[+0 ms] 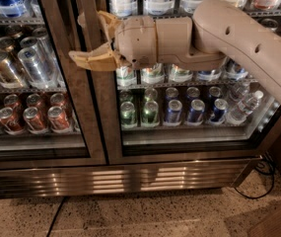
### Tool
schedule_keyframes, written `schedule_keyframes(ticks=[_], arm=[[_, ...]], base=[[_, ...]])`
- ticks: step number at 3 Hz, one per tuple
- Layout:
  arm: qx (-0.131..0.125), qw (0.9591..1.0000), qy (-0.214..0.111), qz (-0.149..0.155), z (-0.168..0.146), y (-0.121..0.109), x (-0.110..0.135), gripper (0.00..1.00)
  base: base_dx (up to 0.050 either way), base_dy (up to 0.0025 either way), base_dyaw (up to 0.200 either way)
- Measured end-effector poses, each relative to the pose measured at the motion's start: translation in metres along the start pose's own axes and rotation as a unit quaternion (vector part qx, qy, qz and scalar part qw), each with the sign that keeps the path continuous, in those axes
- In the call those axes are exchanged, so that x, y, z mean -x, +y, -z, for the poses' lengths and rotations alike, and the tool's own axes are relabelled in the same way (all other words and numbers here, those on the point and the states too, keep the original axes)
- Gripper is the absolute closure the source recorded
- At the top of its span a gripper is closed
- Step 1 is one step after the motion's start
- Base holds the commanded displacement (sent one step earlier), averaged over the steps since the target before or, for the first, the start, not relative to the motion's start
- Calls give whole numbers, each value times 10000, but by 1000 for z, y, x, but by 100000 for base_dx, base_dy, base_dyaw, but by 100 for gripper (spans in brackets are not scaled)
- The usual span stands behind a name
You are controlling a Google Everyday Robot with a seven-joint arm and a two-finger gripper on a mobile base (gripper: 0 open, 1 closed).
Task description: Open right fridge door
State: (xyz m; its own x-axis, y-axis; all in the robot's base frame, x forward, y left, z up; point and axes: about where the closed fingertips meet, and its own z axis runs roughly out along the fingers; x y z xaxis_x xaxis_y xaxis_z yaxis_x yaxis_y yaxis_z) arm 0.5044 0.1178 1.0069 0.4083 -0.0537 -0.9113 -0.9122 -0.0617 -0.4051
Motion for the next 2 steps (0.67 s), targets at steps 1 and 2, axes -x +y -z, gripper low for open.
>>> schedule_keyframes(ticks=[1,2], arm=[[0,10000,0,0,2,-3,-1,87],[0,10000,0,1,9,-19,-3,100]], base=[[0,0,0],[0,0,0]])
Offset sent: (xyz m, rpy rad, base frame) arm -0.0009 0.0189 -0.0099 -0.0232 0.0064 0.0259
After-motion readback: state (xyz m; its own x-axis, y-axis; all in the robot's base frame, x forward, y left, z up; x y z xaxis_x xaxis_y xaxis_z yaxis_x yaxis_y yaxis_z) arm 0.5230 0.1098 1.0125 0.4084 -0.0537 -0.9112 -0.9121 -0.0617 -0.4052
